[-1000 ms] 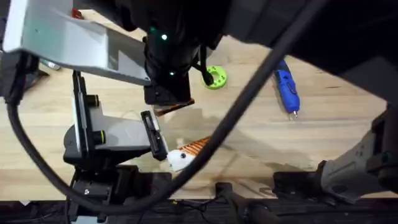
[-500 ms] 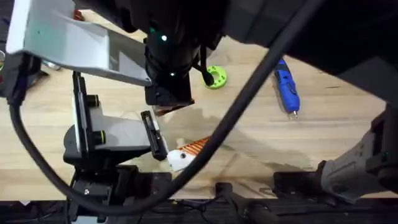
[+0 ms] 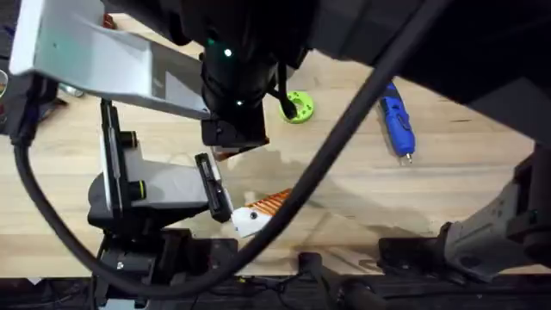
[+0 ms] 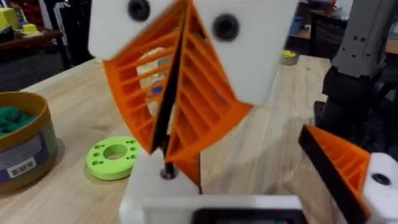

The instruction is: Pick up the gripper from the table and insert it into the empty holder that is missing its gripper. Then pick up a screw, insert it into the mounting hole, and use the screwdriver to tighten it. Finally, clean up the table by picking up the vegetable and placing it into the bucket.

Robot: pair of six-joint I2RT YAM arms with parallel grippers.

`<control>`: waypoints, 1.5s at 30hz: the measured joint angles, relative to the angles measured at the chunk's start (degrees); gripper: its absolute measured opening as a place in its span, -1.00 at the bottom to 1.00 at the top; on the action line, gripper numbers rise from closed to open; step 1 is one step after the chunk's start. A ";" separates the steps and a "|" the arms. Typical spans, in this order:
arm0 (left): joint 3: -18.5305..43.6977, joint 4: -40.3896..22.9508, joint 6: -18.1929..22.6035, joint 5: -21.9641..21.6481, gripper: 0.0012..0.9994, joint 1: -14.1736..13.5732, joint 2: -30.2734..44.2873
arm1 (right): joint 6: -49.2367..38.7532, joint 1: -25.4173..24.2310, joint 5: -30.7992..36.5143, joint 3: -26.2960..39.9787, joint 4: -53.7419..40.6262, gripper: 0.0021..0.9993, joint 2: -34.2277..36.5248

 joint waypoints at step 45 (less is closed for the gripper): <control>0.00 0.00 0.00 0.00 0.97 0.00 0.00 | 0.02 0.00 0.00 -0.83 1.05 -0.99 0.00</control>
